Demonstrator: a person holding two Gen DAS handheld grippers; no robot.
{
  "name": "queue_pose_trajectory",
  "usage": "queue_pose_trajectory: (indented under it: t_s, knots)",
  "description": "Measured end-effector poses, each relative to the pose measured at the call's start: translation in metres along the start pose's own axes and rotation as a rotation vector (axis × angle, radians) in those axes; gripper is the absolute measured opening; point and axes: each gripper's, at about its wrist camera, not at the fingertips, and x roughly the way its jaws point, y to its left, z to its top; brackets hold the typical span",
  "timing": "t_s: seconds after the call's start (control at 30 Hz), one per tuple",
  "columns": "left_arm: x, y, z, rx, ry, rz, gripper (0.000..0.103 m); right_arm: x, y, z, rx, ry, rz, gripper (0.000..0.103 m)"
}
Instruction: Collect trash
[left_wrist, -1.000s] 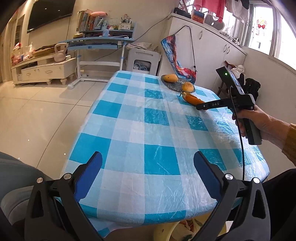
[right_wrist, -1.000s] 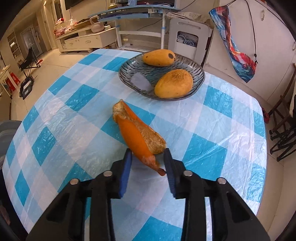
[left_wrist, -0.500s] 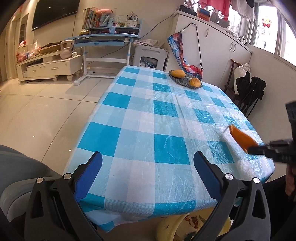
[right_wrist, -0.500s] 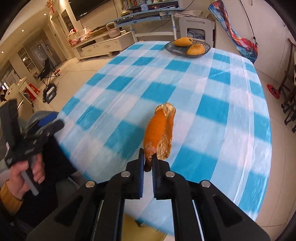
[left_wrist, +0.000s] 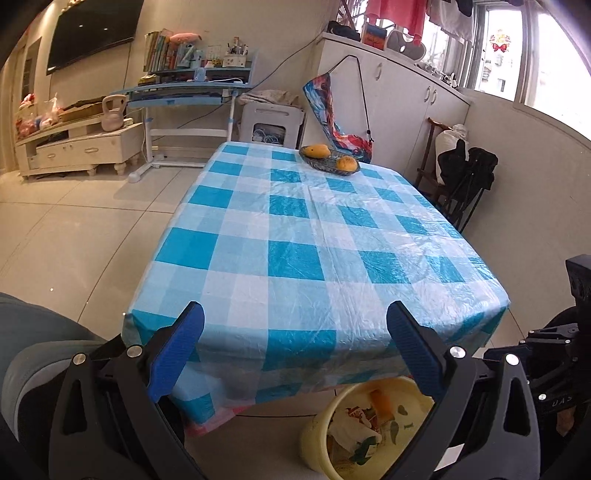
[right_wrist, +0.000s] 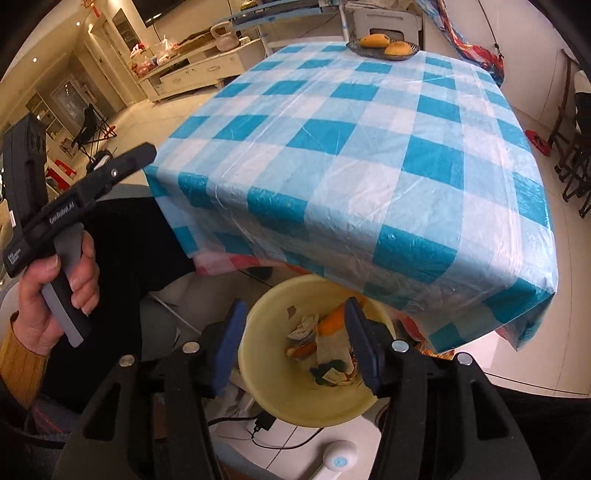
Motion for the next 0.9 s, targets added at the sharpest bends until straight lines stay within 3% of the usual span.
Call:
queue_pose_trajectory:
  t_s: [0.1, 0.3, 0.47, 0.57, 0.9]
  knots:
    - [0.001, -0.011, -0.001, 0.044, -0.001, 0.011, 0.096, -0.009, -0.011, -0.006, 0.051, -0.106, 0.014, 0.068]
    - [-0.002, -0.022, -0.006, 0.067, 0.016, 0.106, 0.096, -0.024, -0.003, -0.013, 0.124, -0.397, -0.09, 0.084]
    - [-0.004, -0.03, -0.004, 0.096, 0.04, 0.218, 0.096, -0.037, 0.015, -0.008, 0.036, -0.495, -0.208, 0.093]
    - [-0.013, -0.034, -0.003, 0.102, 0.023, 0.248, 0.096, -0.048, 0.019, -0.012, 0.01, -0.551, -0.28, 0.095]
    - [-0.021, -0.051, 0.008, 0.122, -0.011, 0.218, 0.096, -0.059, 0.014, -0.015, -0.009, -0.613, -0.407, 0.096]
